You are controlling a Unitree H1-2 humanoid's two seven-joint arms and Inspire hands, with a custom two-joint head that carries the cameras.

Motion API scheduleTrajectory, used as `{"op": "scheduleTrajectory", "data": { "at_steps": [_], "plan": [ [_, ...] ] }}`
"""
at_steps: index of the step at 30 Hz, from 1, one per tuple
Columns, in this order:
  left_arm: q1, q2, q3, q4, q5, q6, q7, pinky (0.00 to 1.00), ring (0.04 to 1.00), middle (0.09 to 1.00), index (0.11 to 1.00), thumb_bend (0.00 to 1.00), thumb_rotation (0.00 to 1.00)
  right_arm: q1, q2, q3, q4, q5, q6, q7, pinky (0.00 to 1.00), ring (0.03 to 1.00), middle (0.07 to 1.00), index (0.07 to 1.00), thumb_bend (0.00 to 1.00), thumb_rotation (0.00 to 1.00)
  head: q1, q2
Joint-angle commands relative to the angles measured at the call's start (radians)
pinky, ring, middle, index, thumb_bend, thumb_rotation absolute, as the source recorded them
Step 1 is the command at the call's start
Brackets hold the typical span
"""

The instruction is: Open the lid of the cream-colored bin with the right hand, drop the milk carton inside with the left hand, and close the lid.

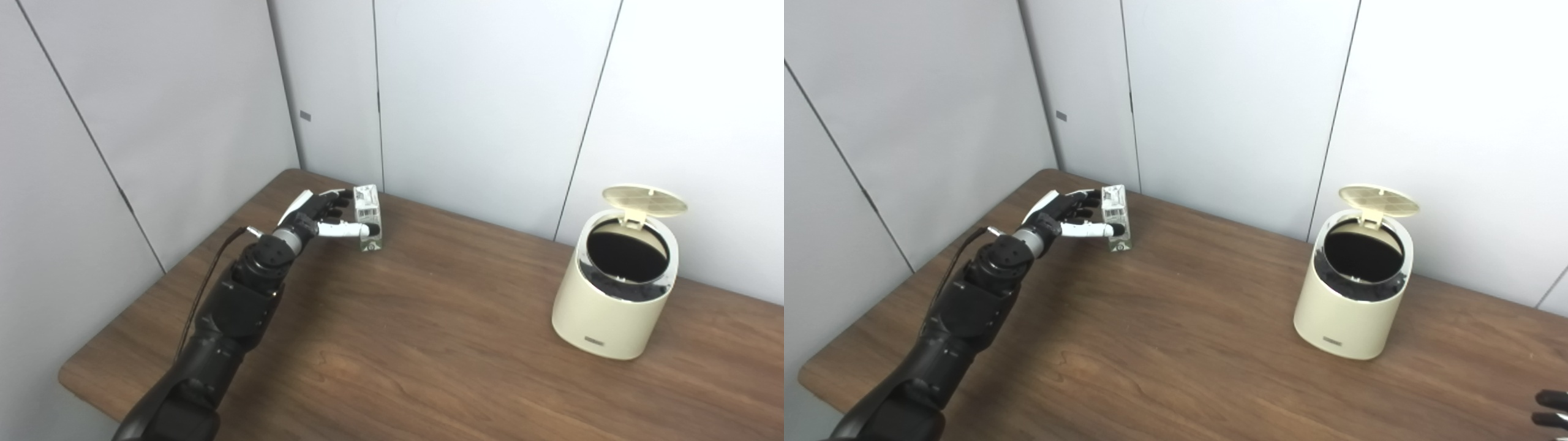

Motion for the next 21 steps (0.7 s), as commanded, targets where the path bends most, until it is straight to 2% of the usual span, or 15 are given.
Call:
{"op": "scheduleTrajectory", "data": {
  "at_steps": [1, 6, 12, 17, 19, 21],
  "plan": [
    [-0.060, 0.036, -0.002, -0.015, 0.022, -0.032, 0.010, 0.81, 0.878, 0.898, 0.927, 1.00, 0.33, 0.014, 0.007, 0.002, -0.015, -0.001, -0.003, -0.004, 0.35, 0.574, 0.640, 0.603, 0.96, 0.90, -0.003, 0.001],
    [-0.068, 0.034, -0.011, 0.003, 0.028, -0.045, 0.006, 0.80, 0.876, 0.901, 0.926, 1.00, 0.33, 0.012, 0.008, 0.002, -0.006, 0.003, -0.022, -0.003, 0.36, 0.585, 0.648, 0.613, 0.92, 0.89, -0.010, 0.000],
    [-0.078, 0.031, -0.018, 0.012, 0.025, -0.051, -0.008, 0.83, 0.887, 0.909, 0.935, 1.00, 0.33, 0.019, 0.010, 0.002, -0.023, -0.010, -0.003, -0.006, 0.36, 0.593, 0.651, 0.614, 0.90, 0.90, -0.013, 0.004],
    [-0.084, 0.024, -0.020, 0.011, 0.028, -0.056, -0.002, 0.79, 0.867, 0.891, 0.917, 1.00, 0.30, 0.019, 0.009, 0.002, -0.013, -0.007, -0.022, -0.006, 0.37, 0.599, 0.656, 0.621, 0.87, 0.89, -0.016, 0.005],
    [-0.086, 0.023, -0.028, 0.009, 0.043, -0.058, 0.007, 0.78, 0.854, 0.877, 0.908, 1.00, 0.29, 0.022, 0.009, 0.002, -0.015, -0.007, -0.021, -0.005, 0.37, 0.604, 0.658, 0.622, 0.87, 0.90, -0.019, 0.006],
    [-0.089, 0.018, -0.042, 0.007, 0.089, -0.051, 0.050, 0.74, 0.825, 0.845, 0.880, 1.00, 0.28, 0.025, 0.010, 0.002, -0.020, -0.003, -0.016, -0.004, 0.38, 0.608, 0.661, 0.625, 0.86, 0.89, -0.023, 0.009]
  ]
}}
